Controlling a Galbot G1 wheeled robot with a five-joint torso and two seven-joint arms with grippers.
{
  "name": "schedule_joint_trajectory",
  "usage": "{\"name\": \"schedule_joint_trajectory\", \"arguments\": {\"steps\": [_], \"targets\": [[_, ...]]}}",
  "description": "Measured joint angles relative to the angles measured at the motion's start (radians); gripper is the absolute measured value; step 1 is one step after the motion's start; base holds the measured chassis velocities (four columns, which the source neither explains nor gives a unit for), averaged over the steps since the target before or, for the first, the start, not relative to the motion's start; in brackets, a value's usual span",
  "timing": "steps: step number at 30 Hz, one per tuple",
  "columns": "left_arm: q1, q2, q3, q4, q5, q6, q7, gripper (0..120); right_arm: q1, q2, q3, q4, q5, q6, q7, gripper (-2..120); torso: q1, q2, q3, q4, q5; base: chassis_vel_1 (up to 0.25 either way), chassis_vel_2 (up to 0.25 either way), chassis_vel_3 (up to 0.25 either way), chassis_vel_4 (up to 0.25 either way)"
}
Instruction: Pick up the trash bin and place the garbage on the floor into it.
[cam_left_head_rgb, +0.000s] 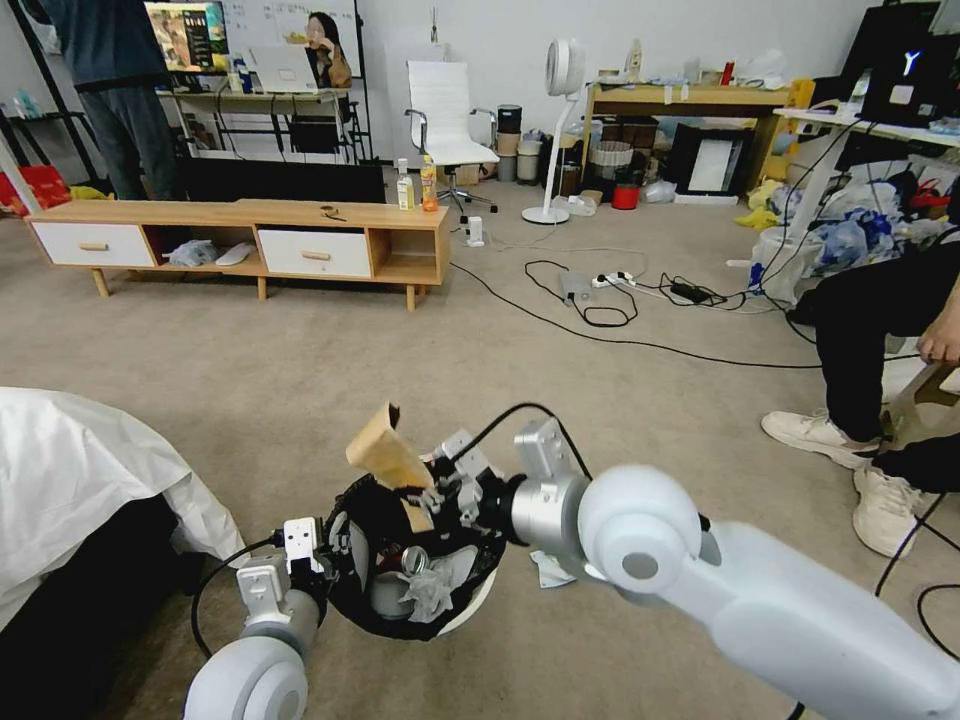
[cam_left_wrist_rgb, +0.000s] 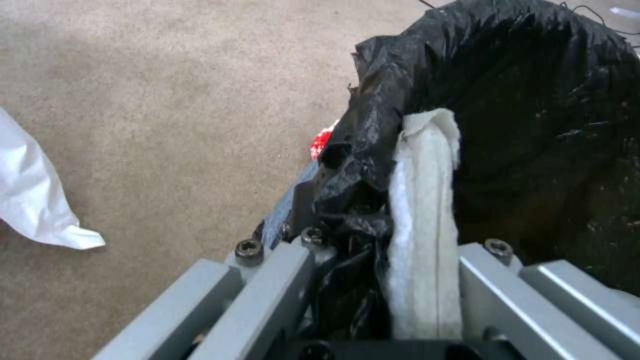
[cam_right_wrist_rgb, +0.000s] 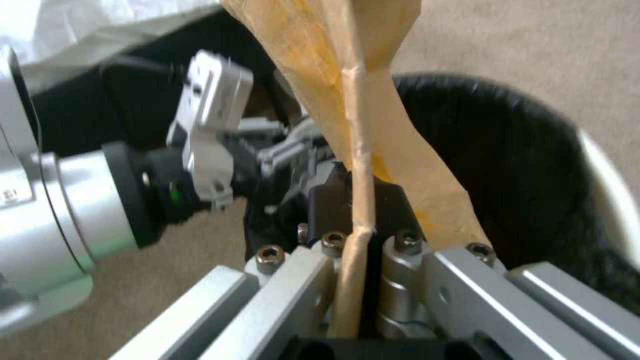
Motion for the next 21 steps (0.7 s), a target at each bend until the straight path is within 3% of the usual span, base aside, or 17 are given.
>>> {"name": "schedule_joint_trajectory", "arguments": {"steps": [11, 16, 19, 21], "targets": [[0.009, -0.002, -0.003, -0.006, 0.001, -0.001, -0.001, 6, -0.019, 0.005, -0.014, 0.004, -0.006, 0.001, 0.019, 1, 0.0, 0.0, 0.0, 0.0001, 0.0, 0.0, 0.0, 0.0, 0.0], [0.009, -0.005, -0.002, -0.008, 0.003, -0.001, -0.001, 6, -0.029, 0.011, -0.012, 0.009, 0.037, 0.002, 0.056, 22, 0.0, 0.0, 0.0, 0.0, -0.0001, 0.0, 0.0, 0.0, 0.0], [0.01, -0.005, -0.002, -0.01, 0.003, -0.001, -0.001, 6, -0.032, 0.014, -0.013, 0.009, 0.045, 0.002, 0.068, 28, 0.0, 0.0, 0.0, -0.0001, -0.0001, 0.0, 0.0, 0.0, 0.0], [0.019, -0.005, -0.005, -0.019, 0.004, -0.002, -0.001, 6, -0.035, 0.023, -0.018, 0.01, 0.062, 0.002, 0.105, 39, 0.0, 0.0, 0.0, 0.0001, -0.0001, 0.0, 0.0, 0.0, 0.0]]}}
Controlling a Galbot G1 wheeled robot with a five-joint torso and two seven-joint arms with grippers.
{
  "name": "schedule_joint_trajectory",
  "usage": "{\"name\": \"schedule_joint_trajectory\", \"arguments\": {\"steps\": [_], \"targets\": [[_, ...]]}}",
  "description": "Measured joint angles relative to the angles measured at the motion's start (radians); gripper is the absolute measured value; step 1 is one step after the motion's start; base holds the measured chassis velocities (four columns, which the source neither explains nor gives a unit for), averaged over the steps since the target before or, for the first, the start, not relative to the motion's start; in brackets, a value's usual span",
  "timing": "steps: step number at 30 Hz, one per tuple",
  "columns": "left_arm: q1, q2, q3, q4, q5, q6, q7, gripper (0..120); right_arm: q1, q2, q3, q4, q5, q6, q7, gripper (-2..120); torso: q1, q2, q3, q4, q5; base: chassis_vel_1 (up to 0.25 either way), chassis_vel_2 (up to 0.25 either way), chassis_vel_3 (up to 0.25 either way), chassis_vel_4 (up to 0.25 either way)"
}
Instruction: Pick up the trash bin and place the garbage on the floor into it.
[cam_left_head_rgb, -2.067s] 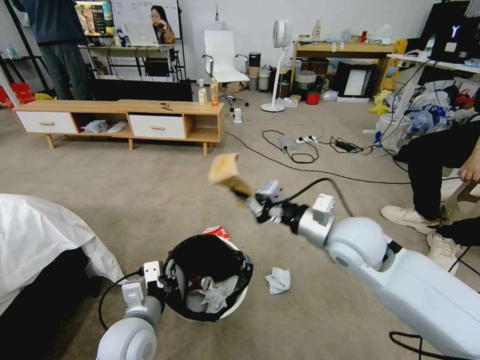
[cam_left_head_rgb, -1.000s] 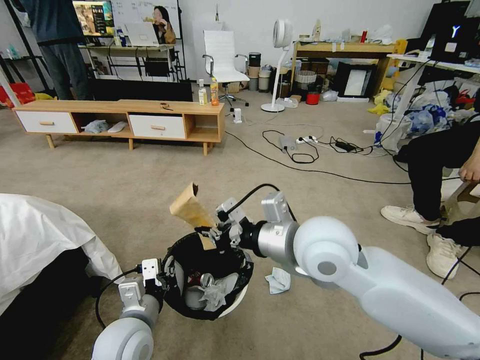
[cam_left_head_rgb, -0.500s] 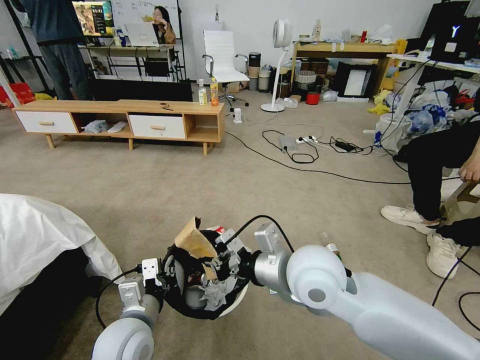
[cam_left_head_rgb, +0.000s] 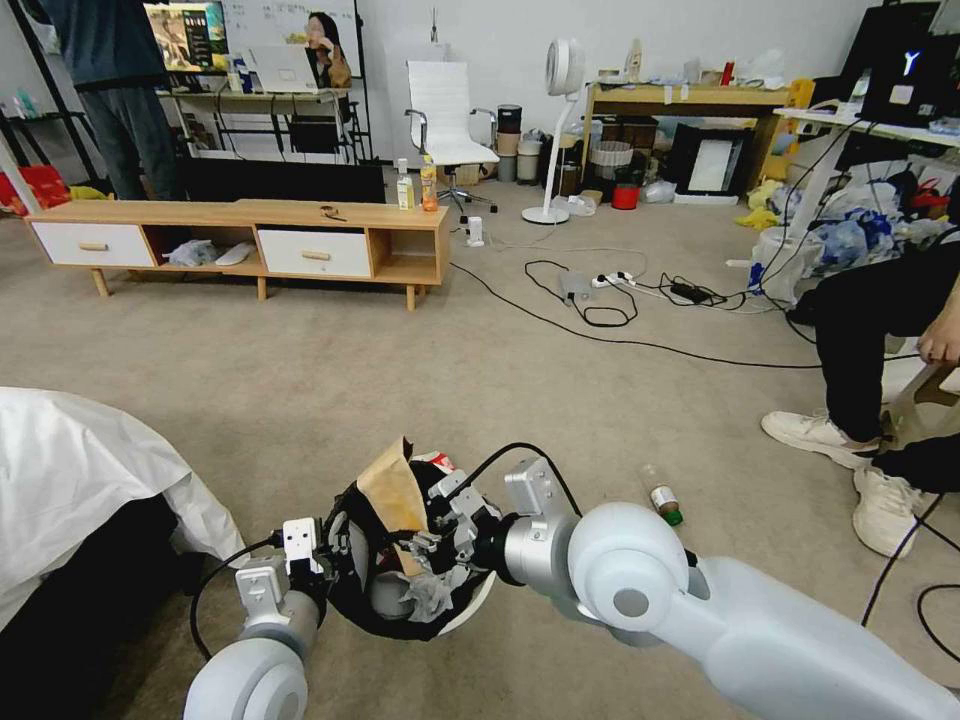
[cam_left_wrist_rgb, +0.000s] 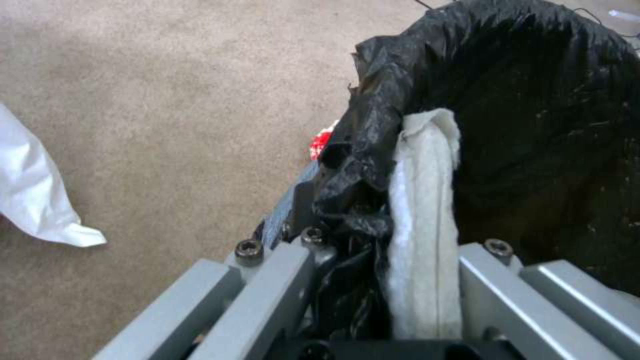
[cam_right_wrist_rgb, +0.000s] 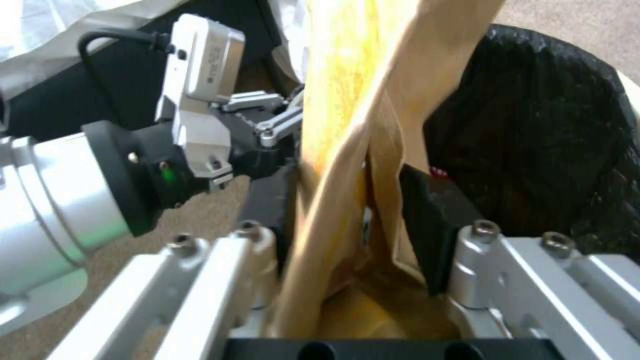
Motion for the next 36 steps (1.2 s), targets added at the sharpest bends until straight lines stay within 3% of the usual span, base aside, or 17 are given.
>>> {"name": "schedule_joint_trajectory", "arguments": {"steps": [3, 9, 17, 30, 35, 36], "targets": [[0.005, 0.0, -0.002, -0.004, 0.001, 0.0, 0.0, 6, 0.0, 0.003, -0.002, 0.0, 0.008, 0.0, 0.011, 45, 0.0, 0.0, 0.0, 0.0, 0.0, 0.0, 0.0, 0.0, 0.0], [0.019, -0.001, -0.006, -0.01, 0.008, -0.006, 0.002, 6, -0.002, 0.009, -0.006, -0.001, 0.019, 0.0, 0.032, 73, 0.0, 0.0, 0.0, 0.0, 0.0, 0.0, 0.0, 0.0, 0.0], [0.019, -0.003, -0.007, -0.01, 0.013, -0.008, 0.003, 6, -0.013, 0.002, 0.001, 0.005, 0.017, 0.0, 0.043, 98, 0.0, 0.0, 0.0, 0.0, 0.0, 0.0, 0.0, 0.0, 0.0], [0.02, -0.007, -0.016, 0.003, 0.015, -0.012, 0.005, 6, -0.008, 0.011, 0.077, 0.025, -0.013, 0.0, 0.033, 100, 0.0, 0.0, 0.0, 0.0, 0.0, 0.0, 0.0, 0.0, 0.0], [0.02, -0.014, -0.034, 0.001, 0.005, -0.012, 0.006, 6, 0.015, 0.02, 0.173, 0.039, -0.064, 0.0, -0.012, 100, 0.0, 0.0, 0.0, 0.0, -0.0001, 0.0, 0.0, 0.0, 0.0], [0.019, -0.017, -0.049, -0.007, -0.001, -0.012, 0.006, 6, 0.033, 0.025, 0.249, 0.045, -0.088, 0.0, -0.052, 100, 0.0, 0.0, 0.0, -0.0001, 0.0001, 0.0, 0.0, 0.0, 0.0]]}}
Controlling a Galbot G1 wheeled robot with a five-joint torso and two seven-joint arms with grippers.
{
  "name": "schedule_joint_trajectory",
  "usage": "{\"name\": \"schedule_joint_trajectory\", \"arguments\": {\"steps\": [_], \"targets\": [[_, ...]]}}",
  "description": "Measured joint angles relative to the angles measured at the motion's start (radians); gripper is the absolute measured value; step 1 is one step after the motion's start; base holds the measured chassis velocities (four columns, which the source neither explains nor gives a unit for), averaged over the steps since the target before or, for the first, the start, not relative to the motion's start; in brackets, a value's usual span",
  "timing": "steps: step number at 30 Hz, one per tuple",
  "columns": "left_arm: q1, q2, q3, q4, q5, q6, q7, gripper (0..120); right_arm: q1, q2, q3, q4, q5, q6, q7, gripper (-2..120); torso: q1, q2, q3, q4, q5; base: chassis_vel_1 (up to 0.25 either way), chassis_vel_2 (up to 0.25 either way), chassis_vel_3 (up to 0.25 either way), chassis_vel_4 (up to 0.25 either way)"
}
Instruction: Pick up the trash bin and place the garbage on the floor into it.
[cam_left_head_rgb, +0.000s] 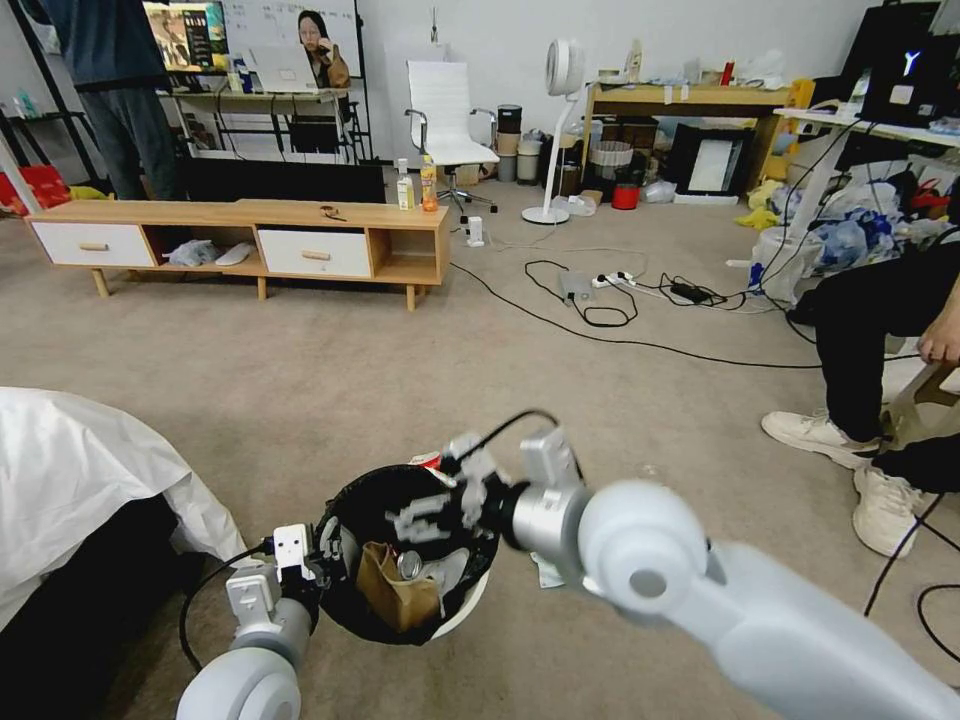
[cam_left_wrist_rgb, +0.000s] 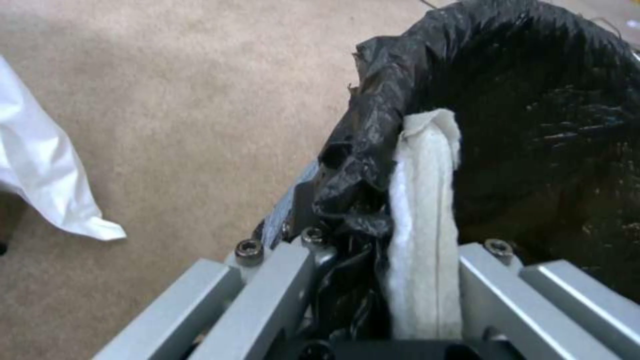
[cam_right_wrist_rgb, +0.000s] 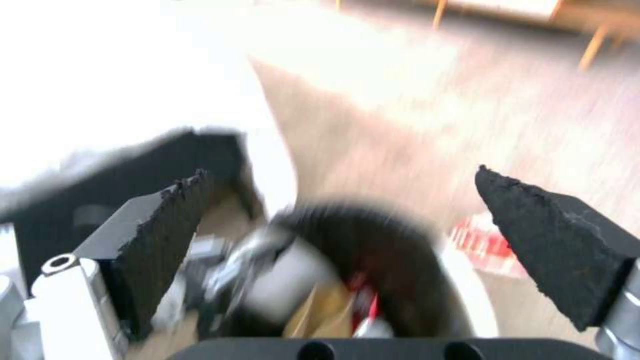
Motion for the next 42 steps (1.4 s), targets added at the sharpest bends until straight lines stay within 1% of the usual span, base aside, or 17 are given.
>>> {"name": "schedule_joint_trajectory", "arguments": {"steps": [3, 4, 9, 10, 11, 12, 13, 14, 15, 16, 19, 22, 29, 31, 33, 34, 42], "targets": [[-0.002, -0.002, -0.023, -0.011, -0.003, 0.0, 0.001, 6, 0.033, 0.003, 0.084, 0.005, -0.019, 0.0, -0.024, 100, 0.0, 0.0, 0.0, 0.0001, 0.0, 0.0, 0.0, 0.0, 0.0], [-0.004, -0.004, -0.042, -0.018, -0.008, 0.001, 0.002, 6, 0.052, 0.003, 0.132, 0.007, -0.031, 0.0, -0.028, 100, 0.0, 0.0, 0.0, 0.0001, -0.0003, 0.0, 0.0, 0.0, 0.0], [-0.008, -0.006, -0.067, -0.029, -0.015, 0.004, 0.003, 6, 0.056, 0.003, 0.195, 0.007, -0.041, 0.0, -0.033, 100, 0.0, 0.0, 0.0, 0.0, 0.0, 0.0, 0.0, 0.0, 0.0], [-0.01, -0.006, -0.088, -0.037, -0.02, 0.004, 0.005, 6, 0.048, 0.002, 0.241, 0.001, -0.052, 0.0, -0.037, 100, 0.0, 0.0, 0.0, -0.0001, 0.0, 0.0, 0.0, 0.0, 0.0], [-0.01, -0.006, -0.088, -0.037, -0.02, 0.004, 0.005, 6, 0.048, 0.002, 0.241, 0.001, -0.052, 0.0, -0.037, 100, 0.0, 0.0, 0.0, -0.0001, 0.0, 0.0, 0.0, 0.0, 0.0], [-0.009, -0.005, -0.106, -0.042, -0.025, 0.006, 0.006, 6, 0.033, 0.0, 0.27, -0.007, -0.067, 0.0, -0.044, 100, 0.0, 0.0, 0.0, 0.0001, 0.0, 0.0, 0.0, 0.0, 0.0], [-0.009, -0.005, -0.106, -0.042, -0.025, 0.006, 0.006, 6, 0.033, 0.0, 0.27, -0.007, -0.067, 0.0, -0.044, 100, 0.0, 0.0, 0.0, 0.0001, 0.0, 0.0, 0.0, 0.0, 0.0], [-0.002, -0.003, -0.144, -0.053, -0.035, 0.007, 0.01, 6, -0.013, -0.005, 0.324, -0.026, -0.101, 0.001, -0.061, 100, 0.0, 0.0, 0.0, 0.0, 0.0001, 0.0, 0.0, 0.0, 0.0], [0.003, -0.003, -0.161, -0.059, -0.044, 0.007, 0.011, 6, -0.034, -0.009, 0.345, -0.034, -0.119, 0.003, -0.069, 100, 0.0, 0.0, 0.0, 0.0, 0.0003, 0.0, 0.0, 0.0, 0.0], [0.003, -0.003, -0.161, -0.059, -0.044, 0.007, 0.011, 6, -0.034, -0.009, 0.345, -0.034, -0.119, 0.003, -0.069, 100, 0.0, 0.0, 0.0, 0.0, 0.0003, 0.0, 0.0, 0.0, 0.0], [0.013, -0.002, -0.203, -0.067, -0.063, 0.008, 0.013, 6, -0.109, -0.024, 0.395, -0.054, -0.171, 0.015, -0.094, 100, 0.0, 0.0, 0.0, 0.0, 0.0002, 0.0, 0.0, 0.0, 0.0], [0.018, -0.002, -0.22, -0.069, -0.072, 0.008, 0.014, 6, -0.158, -0.033, 0.416, -0.069, -0.21, 0.03, -0.111, 100, 0.0, 0.0, 0.0, 0.0, -0.0002, 0.0, 0.0, 0.0, 0.0], [0.026, -0.001, -0.229, -0.076, -0.077, 0.008, 0.015, 6, -0.252, -0.045, 0.441, -0.108, -0.263, 0.05, -0.124, 100, 0.0, 0.0, 0.0, 0.0001, -0.0002, 0.0, 0.0, 0.0, 0.0], [0.028, -0.002, -0.224, -0.077, -0.077, 0.008, 0.015, 6, -0.354, -0.05, 0.445, -0.176, -0.322, 0.078, -0.139, 100, 0.0, 0.0, 0.0, 0.0, -0.0001, 0.0, 0.0, 0.0, 0.0], [0.028, -0.002, -0.223, -0.077, -0.077, 0.008, 0.015, 6, -0.375, -0.05, 0.444, -0.193, -0.334, 0.084, -0.141, 100, 0.0, 0.0, 0.0, 0.0, -0.0001, 0.0, 0.0, 0.0, 0.0], [0.028, -0.003, -0.22, -0.077, -0.076, 0.008, 0.015, 6, -0.424, -0.049, 0.433, -0.24, -0.363, 0.095, -0.146, 100, 0.0, 0.0, 0.0, -0.0002, 0.0002, 0.0, 0.0, 0.0, 0.0], [0.027, -0.004, -0.219, -0.083, -0.075, 0.008, 0.015, 6, -0.503, -0.011, 0.391, -0.362, -0.441, 0.121, -0.155, 100, 0.0, 0.0, 0.0, 0.0002, -0.0001, 0.0, 0.0, 0.0, 0.0]]}}
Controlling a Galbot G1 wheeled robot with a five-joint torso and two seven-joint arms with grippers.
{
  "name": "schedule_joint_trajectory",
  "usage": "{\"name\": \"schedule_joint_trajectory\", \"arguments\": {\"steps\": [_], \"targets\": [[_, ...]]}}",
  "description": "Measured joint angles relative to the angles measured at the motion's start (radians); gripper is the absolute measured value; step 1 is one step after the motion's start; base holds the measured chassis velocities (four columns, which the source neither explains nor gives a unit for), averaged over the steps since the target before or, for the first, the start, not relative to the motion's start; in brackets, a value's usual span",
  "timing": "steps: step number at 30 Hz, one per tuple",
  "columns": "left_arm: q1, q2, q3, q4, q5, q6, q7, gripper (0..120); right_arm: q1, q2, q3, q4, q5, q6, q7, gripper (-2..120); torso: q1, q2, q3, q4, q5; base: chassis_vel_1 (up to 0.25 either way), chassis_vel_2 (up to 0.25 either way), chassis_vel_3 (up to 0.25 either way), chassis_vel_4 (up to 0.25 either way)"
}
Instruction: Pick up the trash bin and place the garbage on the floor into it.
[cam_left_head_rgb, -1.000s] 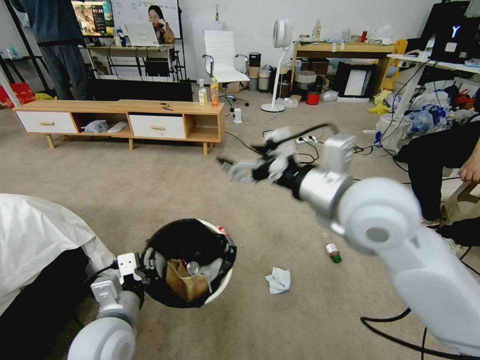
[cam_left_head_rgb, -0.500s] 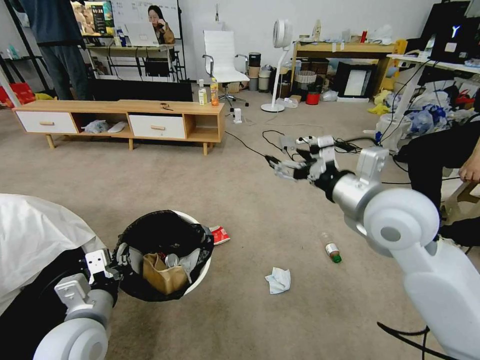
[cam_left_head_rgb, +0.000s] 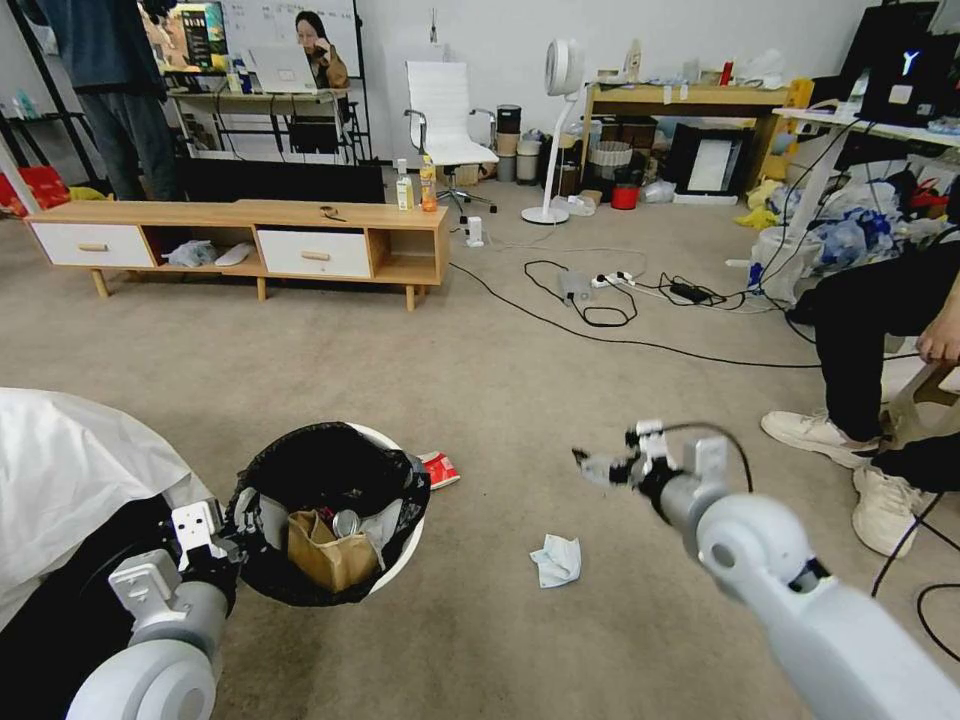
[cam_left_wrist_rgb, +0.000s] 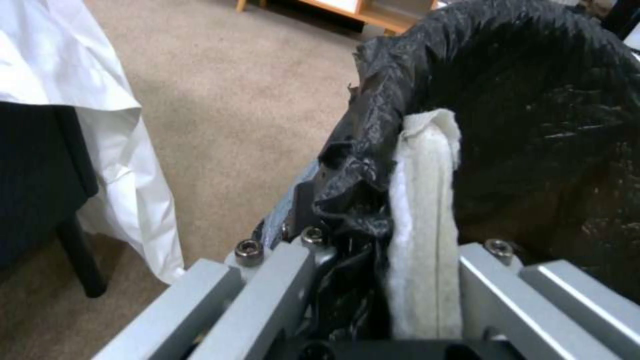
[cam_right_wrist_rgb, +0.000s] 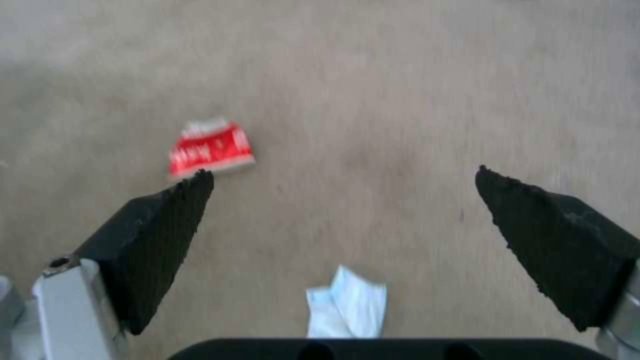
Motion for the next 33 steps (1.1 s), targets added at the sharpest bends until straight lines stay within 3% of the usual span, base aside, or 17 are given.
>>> {"name": "schedule_joint_trajectory", "arguments": {"steps": [7, 22, 24, 33], "targets": [[0.008, -0.003, -0.005, -0.01, -0.001, 0.0, 0.0, 6, -0.049, 0.052, -0.028, -0.144, -0.1, 0.043, -0.037, 100, 0.0, 0.0, 0.0, -0.0001, -0.0001, 0.0, 0.0, 0.0, 0.0], [0.016, -0.011, 0.005, 0.0, 0.004, 0.0, 0.0, 6, -0.078, 0.114, -0.066, -0.353, -0.177, 0.126, -0.116, 100, 0.0, 0.0, 0.0, -0.0003, 0.0, 0.0, 0.0, 0.0, 0.0], [0.022, -0.011, -0.002, -0.001, 0.004, -0.001, 0.001, 6, -0.064, 0.149, -0.083, -0.434, -0.224, 0.179, -0.163, 100, 0.0, 0.0, 0.0, -0.0002, 0.0001, 0.0, 0.0, 0.0, 0.0], [0.032, -0.014, -0.01, -0.003, 0.008, -0.004, 0.002, 6, -0.014, 0.229, -0.111, -0.584, -0.272, 0.266, -0.24, 100, 0.0, 0.0, 0.0, -0.0001, -0.0002, 0.0, 0.0, 0.0, 0.0]]}}
